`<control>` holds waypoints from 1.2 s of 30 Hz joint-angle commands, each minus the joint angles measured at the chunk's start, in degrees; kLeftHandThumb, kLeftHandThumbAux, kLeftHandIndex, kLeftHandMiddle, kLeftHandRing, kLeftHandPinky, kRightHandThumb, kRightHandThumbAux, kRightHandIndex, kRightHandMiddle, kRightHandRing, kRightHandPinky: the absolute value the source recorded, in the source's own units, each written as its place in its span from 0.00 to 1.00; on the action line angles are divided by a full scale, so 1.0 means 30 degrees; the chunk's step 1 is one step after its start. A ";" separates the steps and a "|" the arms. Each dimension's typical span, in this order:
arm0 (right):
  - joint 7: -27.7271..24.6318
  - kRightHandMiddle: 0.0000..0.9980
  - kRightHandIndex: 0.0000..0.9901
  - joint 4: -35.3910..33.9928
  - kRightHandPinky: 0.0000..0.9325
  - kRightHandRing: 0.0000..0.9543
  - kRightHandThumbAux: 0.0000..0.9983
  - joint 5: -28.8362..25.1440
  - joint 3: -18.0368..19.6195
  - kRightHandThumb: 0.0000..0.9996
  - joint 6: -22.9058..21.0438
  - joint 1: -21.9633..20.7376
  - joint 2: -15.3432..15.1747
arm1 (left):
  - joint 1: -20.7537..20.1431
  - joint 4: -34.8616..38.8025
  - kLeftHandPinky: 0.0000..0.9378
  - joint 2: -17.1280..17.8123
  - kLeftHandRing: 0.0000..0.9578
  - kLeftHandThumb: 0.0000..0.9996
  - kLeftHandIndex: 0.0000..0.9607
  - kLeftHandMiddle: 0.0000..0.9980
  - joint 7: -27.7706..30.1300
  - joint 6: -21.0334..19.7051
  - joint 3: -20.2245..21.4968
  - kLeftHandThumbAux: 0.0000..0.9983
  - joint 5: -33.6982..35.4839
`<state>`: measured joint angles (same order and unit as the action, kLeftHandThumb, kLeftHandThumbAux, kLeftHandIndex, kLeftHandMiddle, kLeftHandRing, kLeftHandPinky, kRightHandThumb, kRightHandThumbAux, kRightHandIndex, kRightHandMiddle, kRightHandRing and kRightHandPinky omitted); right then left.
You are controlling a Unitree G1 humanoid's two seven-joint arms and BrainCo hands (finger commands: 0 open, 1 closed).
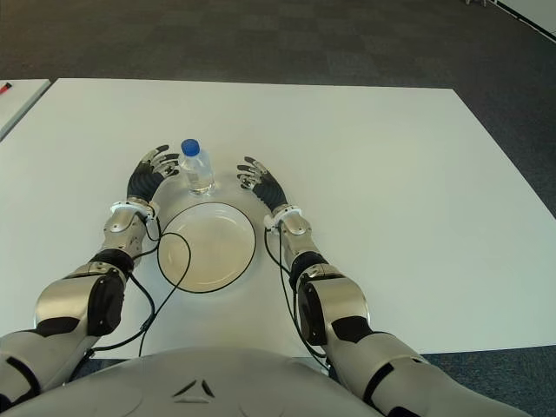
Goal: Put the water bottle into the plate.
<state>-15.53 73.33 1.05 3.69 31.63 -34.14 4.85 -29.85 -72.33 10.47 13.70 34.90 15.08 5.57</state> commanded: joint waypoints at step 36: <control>-0.0092 0.18 0.08 0.0545 0.21 0.19 0.60 0.0006 0.0054 0.09 -0.0948 0.0707 0.1097 | 0.2199 0.3486 0.20 0.0761 0.18 0.59 0.09 0.16 -0.0322 0.1207 -0.1991 0.63 -0.1591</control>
<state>-15.81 73.36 1.31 3.62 31.56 -34.14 4.85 -25.04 -63.96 11.68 12.17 38.76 10.04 1.58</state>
